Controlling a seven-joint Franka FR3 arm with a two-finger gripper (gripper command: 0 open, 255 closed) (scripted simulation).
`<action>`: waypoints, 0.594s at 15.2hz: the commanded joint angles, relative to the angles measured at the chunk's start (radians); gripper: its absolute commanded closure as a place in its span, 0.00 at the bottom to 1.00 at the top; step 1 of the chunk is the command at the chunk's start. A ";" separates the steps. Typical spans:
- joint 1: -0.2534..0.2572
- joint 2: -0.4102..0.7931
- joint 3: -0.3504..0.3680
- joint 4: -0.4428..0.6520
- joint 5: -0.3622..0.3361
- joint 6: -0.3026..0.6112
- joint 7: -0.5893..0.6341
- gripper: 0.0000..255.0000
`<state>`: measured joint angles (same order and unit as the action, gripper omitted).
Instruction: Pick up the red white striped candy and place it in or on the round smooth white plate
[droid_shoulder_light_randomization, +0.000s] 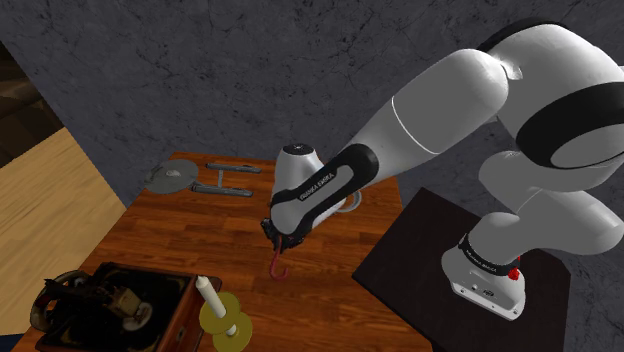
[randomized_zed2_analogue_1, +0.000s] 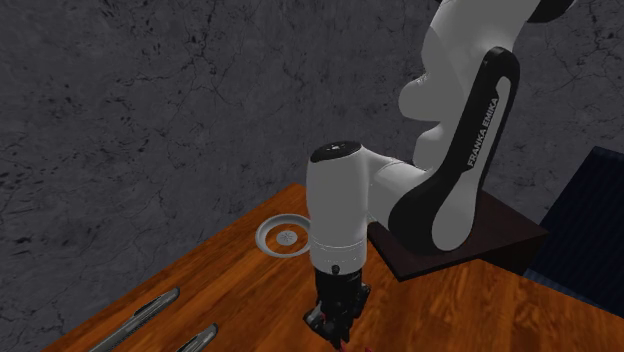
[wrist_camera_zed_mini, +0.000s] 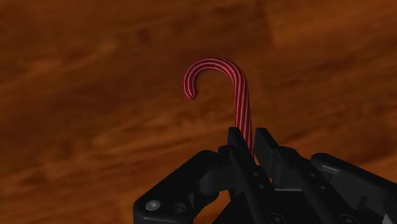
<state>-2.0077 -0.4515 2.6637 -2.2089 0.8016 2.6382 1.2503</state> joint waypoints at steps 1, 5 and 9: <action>0.018 0.027 -0.021 -0.008 -0.032 -0.014 0.028 1.00; 0.047 0.076 -0.059 -0.019 -0.092 -0.042 0.076 1.00; 0.018 0.131 -0.093 -0.080 -0.111 -0.042 0.019 1.00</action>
<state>-1.9784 -0.3348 2.5816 -2.2752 0.6971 2.5997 1.2888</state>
